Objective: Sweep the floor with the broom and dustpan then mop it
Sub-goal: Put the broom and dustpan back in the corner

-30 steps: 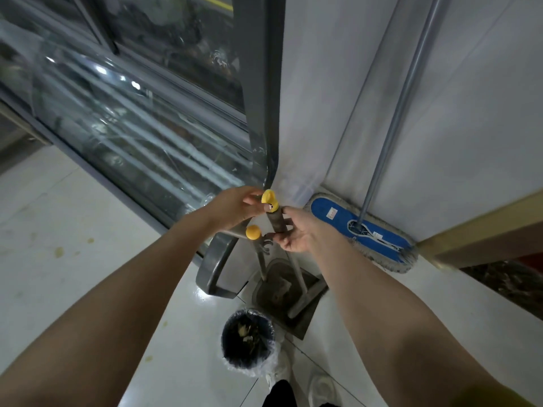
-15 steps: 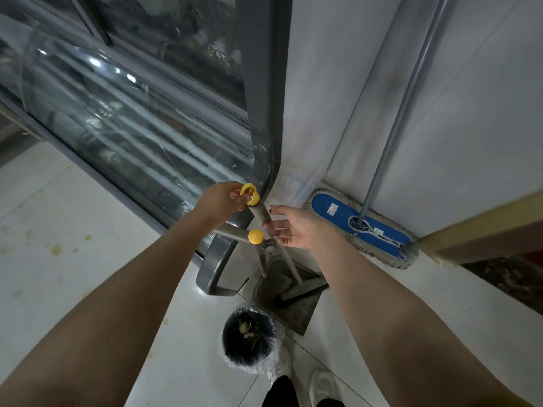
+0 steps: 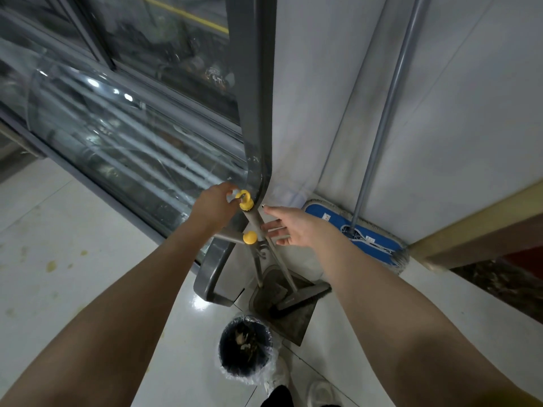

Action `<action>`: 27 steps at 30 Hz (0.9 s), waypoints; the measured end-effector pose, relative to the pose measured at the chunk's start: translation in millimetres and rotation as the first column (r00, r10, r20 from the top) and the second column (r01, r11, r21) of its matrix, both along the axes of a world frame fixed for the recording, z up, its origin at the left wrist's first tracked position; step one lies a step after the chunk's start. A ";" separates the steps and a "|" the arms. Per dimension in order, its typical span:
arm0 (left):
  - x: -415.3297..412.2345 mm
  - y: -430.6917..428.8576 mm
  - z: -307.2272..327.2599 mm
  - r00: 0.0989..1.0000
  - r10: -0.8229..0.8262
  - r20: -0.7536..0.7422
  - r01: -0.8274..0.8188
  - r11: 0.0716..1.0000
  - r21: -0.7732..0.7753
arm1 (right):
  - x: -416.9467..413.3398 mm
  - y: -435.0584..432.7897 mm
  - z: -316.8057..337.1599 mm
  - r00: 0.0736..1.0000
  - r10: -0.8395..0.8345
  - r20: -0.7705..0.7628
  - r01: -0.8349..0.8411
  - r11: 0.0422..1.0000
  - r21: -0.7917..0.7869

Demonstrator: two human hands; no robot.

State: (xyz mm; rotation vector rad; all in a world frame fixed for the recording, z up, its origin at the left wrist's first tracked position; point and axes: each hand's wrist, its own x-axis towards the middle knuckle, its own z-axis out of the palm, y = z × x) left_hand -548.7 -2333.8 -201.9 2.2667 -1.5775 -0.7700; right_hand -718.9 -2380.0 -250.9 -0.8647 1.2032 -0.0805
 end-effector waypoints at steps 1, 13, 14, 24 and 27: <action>-2.5 2.4 5.2 0.999 0.030 0.027 -0.029 0.999 -0.020 | -3.4 1.6 4.8 1.000 0.007 -0.004 -0.007 1.000 -0.014; -95.1 17.1 84.9 0.938 0.119 -0.326 -0.223 0.926 -0.305 | -97.8 -2.8 109.9 0.976 -0.194 0.096 0.215 0.916 -0.338; -106.1 14.5 91.0 0.926 0.111 -0.360 -0.237 0.915 -0.326 | -108.4 -4.9 118.2 0.975 -0.192 0.109 0.219 0.908 -0.356; -253.0 -20.7 134.9 0.761 0.117 -0.638 -0.423 0.835 -0.352 | -246.3 -42.0 167.5 0.940 -0.199 0.276 0.300 0.867 -0.397; -298.2 -37.2 147.2 0.720 0.103 -0.687 -0.479 0.790 -0.384 | -285.0 -63.1 180.2 0.941 -0.153 0.303 0.284 0.843 -0.456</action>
